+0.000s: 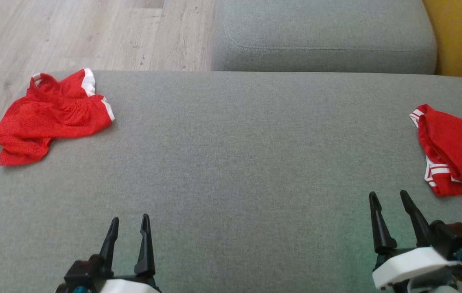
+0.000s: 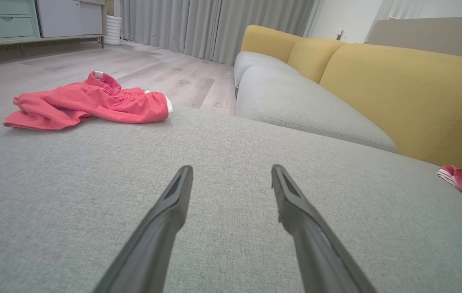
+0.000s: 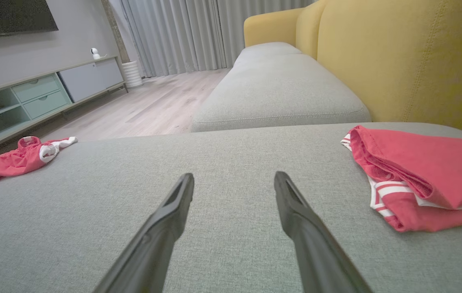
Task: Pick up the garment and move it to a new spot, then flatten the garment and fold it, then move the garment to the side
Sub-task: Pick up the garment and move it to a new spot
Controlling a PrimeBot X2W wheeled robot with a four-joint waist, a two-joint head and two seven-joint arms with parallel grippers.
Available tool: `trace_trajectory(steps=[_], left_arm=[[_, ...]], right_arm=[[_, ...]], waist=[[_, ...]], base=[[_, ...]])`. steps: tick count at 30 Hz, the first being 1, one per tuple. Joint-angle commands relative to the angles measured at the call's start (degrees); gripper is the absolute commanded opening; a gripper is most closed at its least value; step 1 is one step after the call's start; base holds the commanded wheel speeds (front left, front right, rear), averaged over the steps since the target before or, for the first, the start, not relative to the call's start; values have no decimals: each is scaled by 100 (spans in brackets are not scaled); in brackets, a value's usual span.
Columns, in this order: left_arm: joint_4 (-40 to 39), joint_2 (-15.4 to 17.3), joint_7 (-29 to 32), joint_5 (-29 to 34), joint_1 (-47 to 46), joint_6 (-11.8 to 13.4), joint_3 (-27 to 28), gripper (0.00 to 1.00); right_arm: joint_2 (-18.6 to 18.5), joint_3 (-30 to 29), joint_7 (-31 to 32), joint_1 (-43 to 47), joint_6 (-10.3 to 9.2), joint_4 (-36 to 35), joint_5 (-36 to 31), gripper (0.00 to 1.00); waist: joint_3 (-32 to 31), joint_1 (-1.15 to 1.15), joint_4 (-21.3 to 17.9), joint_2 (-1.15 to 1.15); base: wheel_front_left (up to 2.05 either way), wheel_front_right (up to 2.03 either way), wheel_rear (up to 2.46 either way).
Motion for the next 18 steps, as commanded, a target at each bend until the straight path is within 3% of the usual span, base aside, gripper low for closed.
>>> trace_trajectory(steps=[1, 11, 18], left_arm=[[-191, 58, -15, -30, -168, 49, 173, 100], [-216, 84, 57, -73, -219, 50, 132, 100], [-275, 136, 64, -54, -301, 95, 153, 100]], right_arm=[[-34, 163, 4, -109, -4, -218, 16, 100], [-34, 91, 59, -114, -4, -227, -73, 100], [-34, 52, 72, -125, -4, -333, -154, 100]], waist=[[6, 0, 2, 0], [74, 0, 204, 0], [89, 0, 985, 0]], base=[[0, 0, 0], [0, 0, 0], [0, 0, 0]])
